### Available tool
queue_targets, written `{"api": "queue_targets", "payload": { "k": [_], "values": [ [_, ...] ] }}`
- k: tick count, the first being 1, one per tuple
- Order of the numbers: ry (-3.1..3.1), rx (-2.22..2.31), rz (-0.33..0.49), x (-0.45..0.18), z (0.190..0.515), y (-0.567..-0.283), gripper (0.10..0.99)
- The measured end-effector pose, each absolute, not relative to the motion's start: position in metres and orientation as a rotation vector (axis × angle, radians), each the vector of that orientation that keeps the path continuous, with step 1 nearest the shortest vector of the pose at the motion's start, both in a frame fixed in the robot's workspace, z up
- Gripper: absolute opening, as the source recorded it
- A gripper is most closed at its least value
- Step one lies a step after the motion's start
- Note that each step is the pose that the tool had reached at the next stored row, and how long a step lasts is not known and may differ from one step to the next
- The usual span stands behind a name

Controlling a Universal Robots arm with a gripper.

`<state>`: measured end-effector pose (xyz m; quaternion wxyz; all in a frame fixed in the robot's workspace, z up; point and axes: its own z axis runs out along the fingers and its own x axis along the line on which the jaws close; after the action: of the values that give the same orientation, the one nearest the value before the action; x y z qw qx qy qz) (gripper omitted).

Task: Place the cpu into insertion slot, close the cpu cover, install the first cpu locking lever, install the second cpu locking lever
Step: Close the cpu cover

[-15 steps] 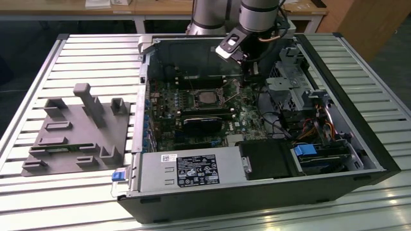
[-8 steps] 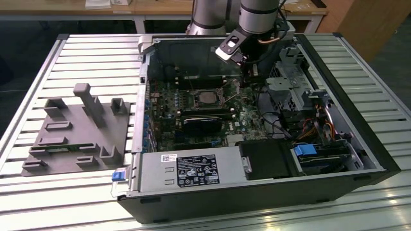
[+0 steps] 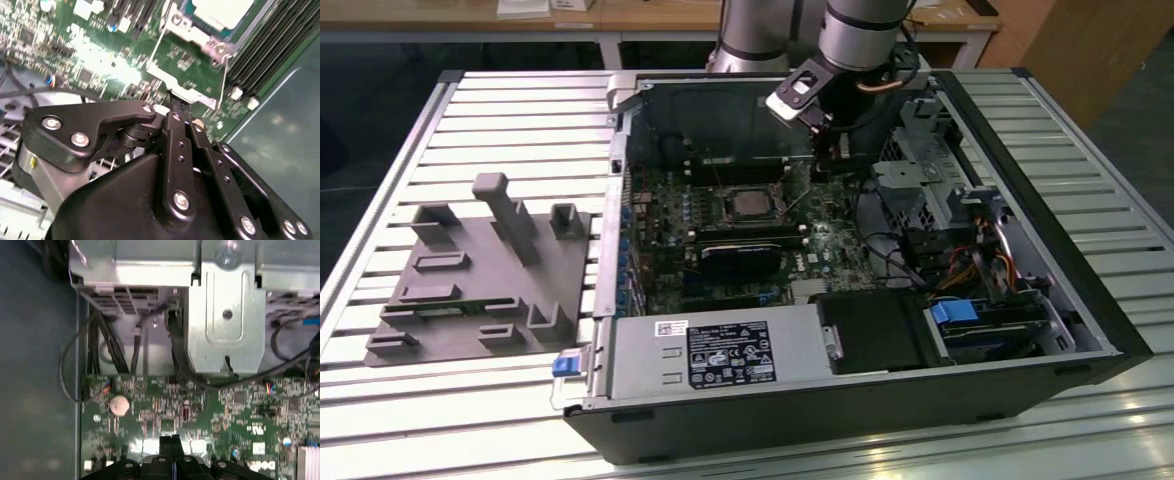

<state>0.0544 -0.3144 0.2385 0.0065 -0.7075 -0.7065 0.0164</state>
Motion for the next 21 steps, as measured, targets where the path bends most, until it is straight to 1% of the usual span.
{"api": "queue_targets", "payload": {
  "k": [8, 21],
  "values": [
    [-2.209, -2.212, 0.054, 0.052, 0.238, -0.314, 0.102],
    [-2.219, -2.223, 0.032, 0.015, 0.238, -0.314, 0.102]
  ]
}}
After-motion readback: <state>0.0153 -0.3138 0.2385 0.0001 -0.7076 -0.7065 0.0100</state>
